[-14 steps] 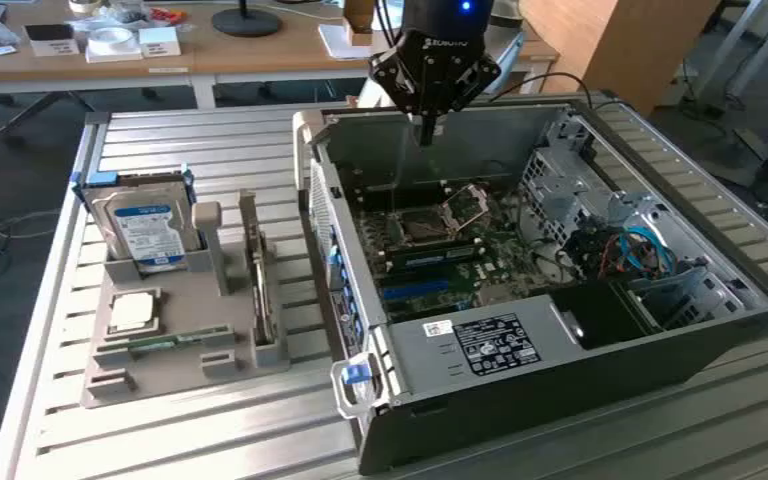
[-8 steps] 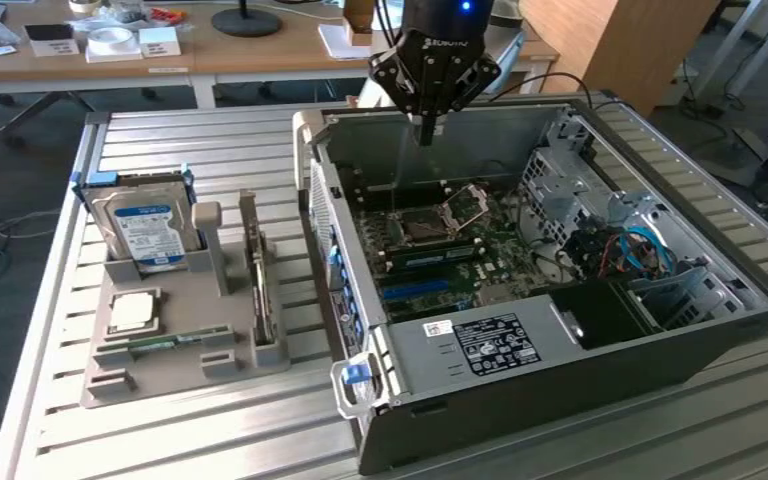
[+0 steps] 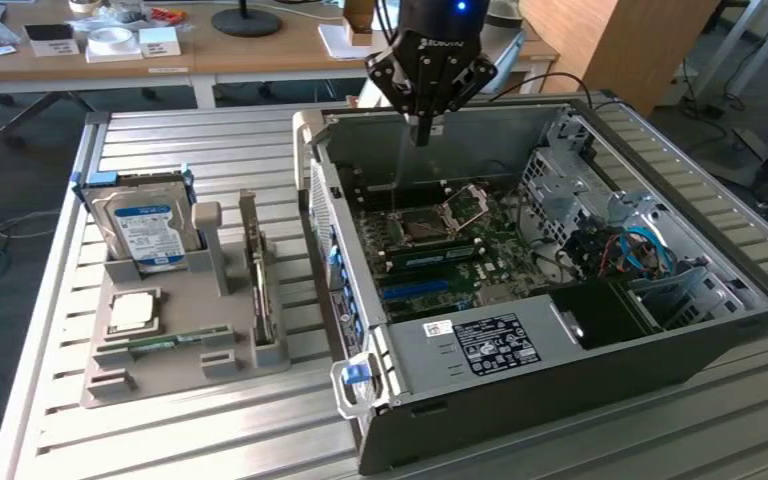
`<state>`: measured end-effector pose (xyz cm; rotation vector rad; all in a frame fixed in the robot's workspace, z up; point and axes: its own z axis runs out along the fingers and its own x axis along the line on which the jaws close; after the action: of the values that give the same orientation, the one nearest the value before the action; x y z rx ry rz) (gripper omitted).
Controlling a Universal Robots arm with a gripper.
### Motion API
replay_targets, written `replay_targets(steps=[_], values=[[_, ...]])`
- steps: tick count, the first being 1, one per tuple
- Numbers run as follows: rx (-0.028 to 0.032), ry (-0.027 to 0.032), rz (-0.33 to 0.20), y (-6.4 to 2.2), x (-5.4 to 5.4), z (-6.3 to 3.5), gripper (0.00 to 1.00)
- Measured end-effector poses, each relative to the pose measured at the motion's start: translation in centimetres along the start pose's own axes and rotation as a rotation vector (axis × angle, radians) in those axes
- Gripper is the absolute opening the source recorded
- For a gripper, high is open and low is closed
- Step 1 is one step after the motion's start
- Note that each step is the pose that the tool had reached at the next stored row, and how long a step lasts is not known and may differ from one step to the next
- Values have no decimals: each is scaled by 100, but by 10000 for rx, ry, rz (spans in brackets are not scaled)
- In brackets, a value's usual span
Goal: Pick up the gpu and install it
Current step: 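Reach for the gpu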
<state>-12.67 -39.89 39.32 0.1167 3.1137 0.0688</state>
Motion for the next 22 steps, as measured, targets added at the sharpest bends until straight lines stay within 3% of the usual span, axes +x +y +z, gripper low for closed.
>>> replay_targets(steps=[22], values=[[0,-1,-1,-19,265,-6,11]])
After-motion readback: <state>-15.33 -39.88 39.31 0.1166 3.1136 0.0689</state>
